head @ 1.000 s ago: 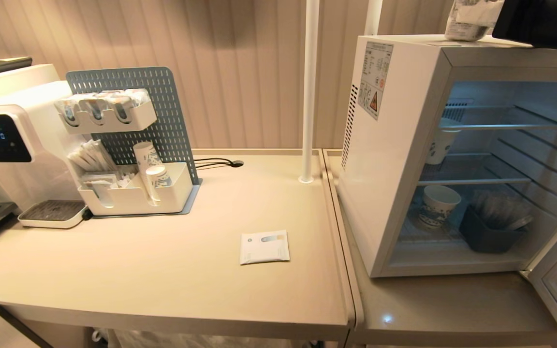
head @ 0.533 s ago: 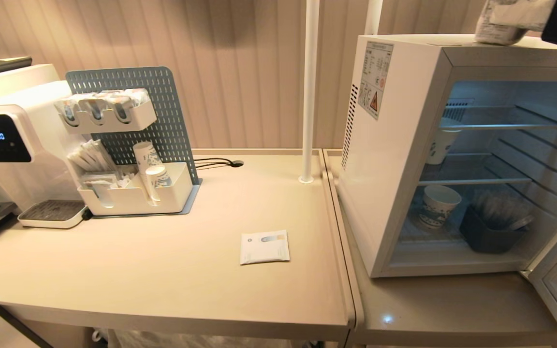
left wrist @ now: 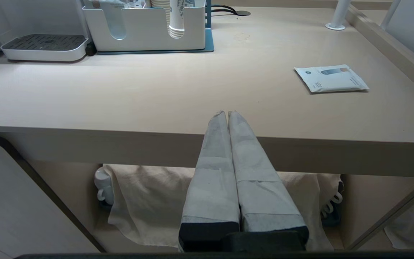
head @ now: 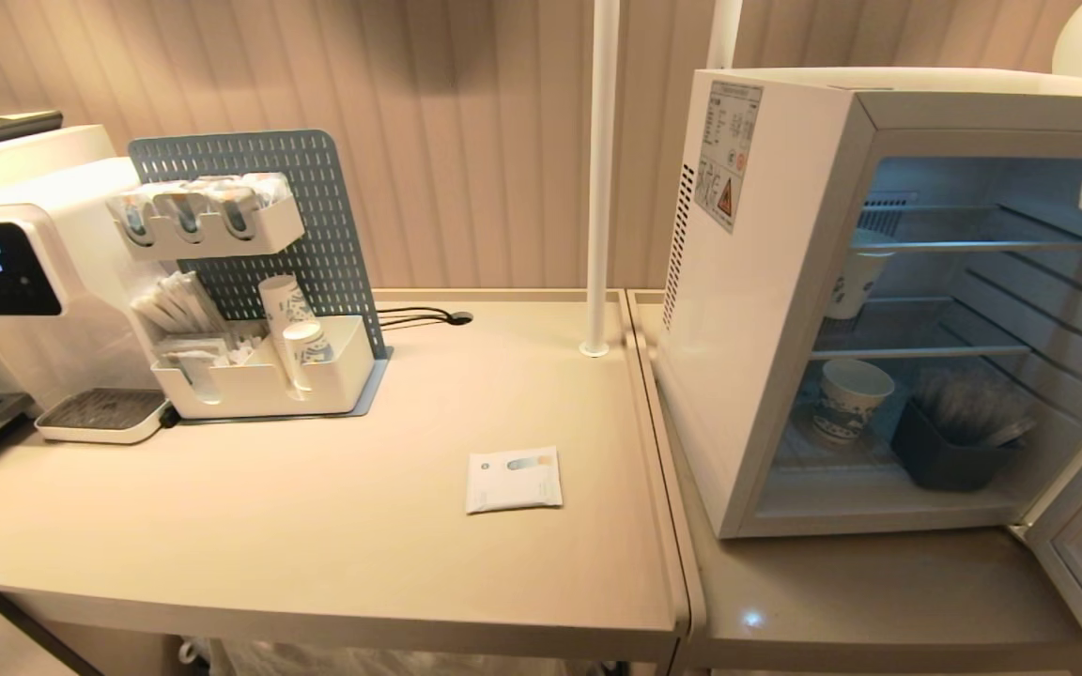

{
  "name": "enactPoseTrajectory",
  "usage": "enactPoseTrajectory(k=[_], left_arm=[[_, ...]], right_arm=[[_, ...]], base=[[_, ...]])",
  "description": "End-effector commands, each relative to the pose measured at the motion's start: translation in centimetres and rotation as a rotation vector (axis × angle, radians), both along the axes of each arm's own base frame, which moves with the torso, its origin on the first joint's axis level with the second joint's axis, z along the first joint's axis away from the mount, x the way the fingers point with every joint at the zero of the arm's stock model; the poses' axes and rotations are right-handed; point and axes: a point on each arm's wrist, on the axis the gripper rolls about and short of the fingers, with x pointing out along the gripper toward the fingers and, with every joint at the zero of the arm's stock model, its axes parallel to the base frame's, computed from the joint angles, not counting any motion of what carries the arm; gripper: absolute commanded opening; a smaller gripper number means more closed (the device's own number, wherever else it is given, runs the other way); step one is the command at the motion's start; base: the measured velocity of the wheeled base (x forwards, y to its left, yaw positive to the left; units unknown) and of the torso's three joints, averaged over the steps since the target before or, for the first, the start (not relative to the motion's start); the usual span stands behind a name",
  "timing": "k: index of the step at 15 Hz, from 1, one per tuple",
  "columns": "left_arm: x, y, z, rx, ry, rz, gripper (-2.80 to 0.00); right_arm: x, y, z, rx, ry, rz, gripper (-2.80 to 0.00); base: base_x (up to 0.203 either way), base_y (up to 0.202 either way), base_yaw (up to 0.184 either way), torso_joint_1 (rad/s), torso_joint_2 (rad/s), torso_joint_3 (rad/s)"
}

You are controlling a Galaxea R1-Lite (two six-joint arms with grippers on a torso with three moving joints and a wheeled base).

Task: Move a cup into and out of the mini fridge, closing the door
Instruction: Put the yoghurt in the freezer

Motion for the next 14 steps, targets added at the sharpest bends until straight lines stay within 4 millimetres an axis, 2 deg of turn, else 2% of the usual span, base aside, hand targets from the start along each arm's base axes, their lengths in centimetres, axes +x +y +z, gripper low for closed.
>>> enactPoseTrajectory(k=[1, 4, 7, 14], left_arm=[[0.0, 0.0, 0.0, 0.0, 0.003, 0.0, -2.8], [0.0, 0.0, 0.0, 0.0, 0.001, 0.0, -2.8], [0.0, 0.0, 0.0, 0.0, 0.002, 0.0, -2.8], [0.0, 0.0, 0.0, 0.0, 0.003, 0.0, -2.8]], right_arm=[[-3.4, -0.5, -1.2, -0.006, -0.106, 0.066, -2.8], [-5.8, -0.9, -3.0, -0.017, -0.17, 0.11, -2.8], [-5.9, -0.9, -5.4, -0.018, -0.114, 0.115, -2.8], [-10.3, -2.0, -7.4, 0.025, -0.183, 0.071, -2.8]], base=[[0.0, 0.0, 0.0, 0.0, 0.0, 0.0], [0.0, 0.0, 0.0, 0.0, 0.0, 0.0], [0.0, 0.0, 0.0, 0.0, 0.0, 0.0], [0.0, 0.0, 0.0, 0.0, 0.0, 0.0]])
